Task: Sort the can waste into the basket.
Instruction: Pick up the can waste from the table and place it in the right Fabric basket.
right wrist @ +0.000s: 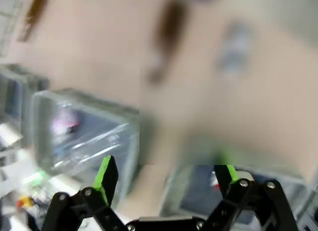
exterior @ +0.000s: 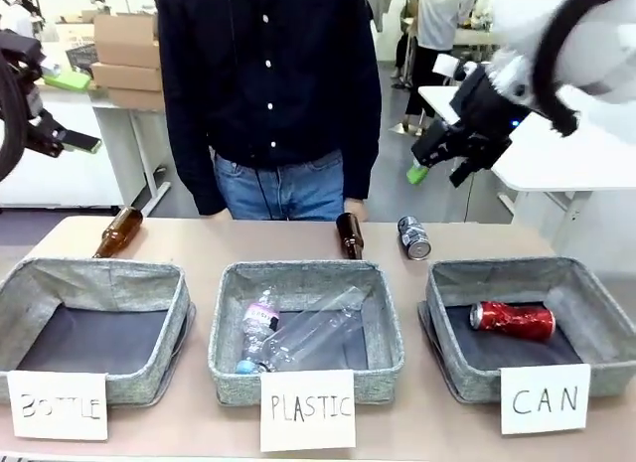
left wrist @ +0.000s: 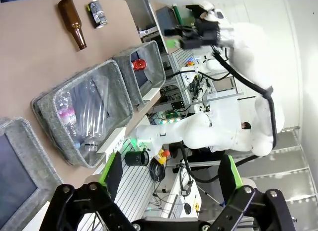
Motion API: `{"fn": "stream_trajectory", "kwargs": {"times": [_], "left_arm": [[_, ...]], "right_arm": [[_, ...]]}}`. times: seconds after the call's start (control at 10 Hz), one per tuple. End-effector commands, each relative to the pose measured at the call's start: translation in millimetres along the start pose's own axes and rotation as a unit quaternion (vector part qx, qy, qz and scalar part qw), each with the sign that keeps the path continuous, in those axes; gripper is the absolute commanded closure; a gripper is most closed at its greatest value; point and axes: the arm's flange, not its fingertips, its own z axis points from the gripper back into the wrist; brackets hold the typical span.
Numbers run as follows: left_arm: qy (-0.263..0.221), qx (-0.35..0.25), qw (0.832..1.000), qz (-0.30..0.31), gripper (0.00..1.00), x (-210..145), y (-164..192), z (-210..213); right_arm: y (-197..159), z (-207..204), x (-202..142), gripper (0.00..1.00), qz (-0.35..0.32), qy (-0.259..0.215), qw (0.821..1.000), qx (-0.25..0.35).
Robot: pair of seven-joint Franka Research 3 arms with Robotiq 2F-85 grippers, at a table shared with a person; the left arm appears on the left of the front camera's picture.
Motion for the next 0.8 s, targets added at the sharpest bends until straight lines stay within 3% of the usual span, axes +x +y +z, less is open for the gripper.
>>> {"fn": "stream_trajectory", "kwargs": {"times": [0.0,0.1,0.2,0.3,0.4,0.6,0.7], "left_arm": [[0.004,0.007,1.0,-0.005,0.0,-1.6,-0.6,1.0],[0.004,0.007,1.0,-0.005,0.0,-1.6,-0.6,1.0],[0.004,0.007,1.0,-0.005,0.0,-1.6,-0.6,1.0],[0.004,0.007,1.0,-0.005,0.0,-1.6,-0.6,1.0],[0.004,0.007,1.0,-0.005,0.0,-1.6,-0.6,1.0],[0.004,0.007,1.0,-0.005,0.0,-1.6,-0.6,1.0],[0.004,0.007,1.0,-0.005,0.0,-1.6,-0.6,1.0]], "right_arm": [[-5.7,-22.5,39.5,0.0,-0.052,0.022,0.993,-0.103],[7.9,-16.4,33.8,0.0,-0.071,0.049,0.996,-0.029],[-11.1,-21.8,19.1,0.0,-0.01,0.002,0.998,-0.057],[-11.1,-21.8,19.1,0.0,-0.01,0.002,0.998,-0.057],[-12.7,-36.5,30.2,0.0,-0.032,0.02,0.997,-0.067],[-35.5,-76.2,70.4,0.0,-0.089,0.006,0.991,-0.096],[-46.8,-98.0,85.9,0.0,-0.078,0.008,0.993,-0.083]]}}
